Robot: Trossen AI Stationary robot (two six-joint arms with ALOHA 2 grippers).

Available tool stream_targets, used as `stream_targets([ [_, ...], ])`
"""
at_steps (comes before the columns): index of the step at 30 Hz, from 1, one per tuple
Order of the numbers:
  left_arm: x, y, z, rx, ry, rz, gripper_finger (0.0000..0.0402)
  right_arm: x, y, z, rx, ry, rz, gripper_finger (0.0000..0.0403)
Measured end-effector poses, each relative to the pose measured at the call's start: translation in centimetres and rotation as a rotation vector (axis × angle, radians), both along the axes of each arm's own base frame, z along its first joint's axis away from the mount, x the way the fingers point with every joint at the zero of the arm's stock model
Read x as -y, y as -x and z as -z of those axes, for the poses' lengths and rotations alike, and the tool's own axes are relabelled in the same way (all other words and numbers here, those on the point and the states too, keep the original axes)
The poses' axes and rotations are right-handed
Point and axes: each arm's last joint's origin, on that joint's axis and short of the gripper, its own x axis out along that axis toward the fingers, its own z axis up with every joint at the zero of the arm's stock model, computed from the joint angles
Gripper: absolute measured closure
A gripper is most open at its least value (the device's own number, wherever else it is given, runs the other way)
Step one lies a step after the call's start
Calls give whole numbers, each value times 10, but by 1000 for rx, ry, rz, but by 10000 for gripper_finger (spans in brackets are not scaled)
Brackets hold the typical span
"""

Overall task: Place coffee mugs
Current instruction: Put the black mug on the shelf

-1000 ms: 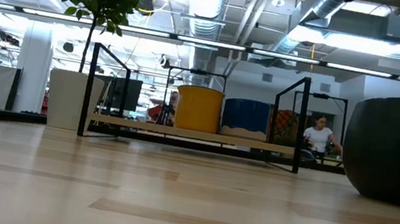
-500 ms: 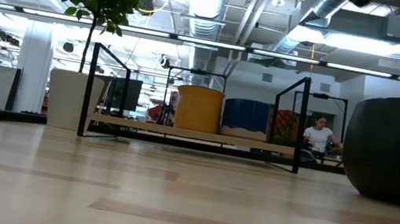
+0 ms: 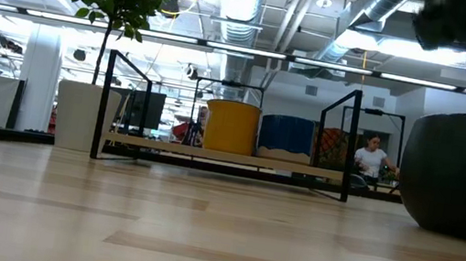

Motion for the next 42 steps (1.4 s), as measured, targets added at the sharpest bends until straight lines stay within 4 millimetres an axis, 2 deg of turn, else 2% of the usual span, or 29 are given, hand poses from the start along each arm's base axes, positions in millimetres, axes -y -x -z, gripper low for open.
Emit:
stream_targets([
  [7, 0, 0, 0, 0, 0, 0, 249, -2, -14, 28, -86, 102, 36, 143],
  [17, 0, 0, 0, 6, 38, 15, 249, -6, -31, 55, -191, 158, 1, 146],
  [21, 0, 0, 0, 6, 39, 15, 249, -7, -36, 64, -229, 170, -17, 163],
  [25, 0, 0, 0, 5, 39, 15, 249, -7, -38, 66, -239, 171, -28, 207],
  [28, 0, 0, 0, 6, 46, 18, 249, -8, -41, 52, -204, 146, -59, 266],
  [32, 0, 0, 0, 6, 57, 22, 249, -6, -49, 13, -87, 126, -137, 362],
  [36, 0, 0, 1, 1, 51, 20, 249, 6, -63, -34, 111, 123, -165, 367],
  [39, 0, 0, 1, -1, 49, 19, 249, 19, -74, -58, 187, 161, -178, 367],
  [42, 0, 0, 1, -1, 49, 19, 249, 31, -97, -81, 312, 221, -191, 367],
])
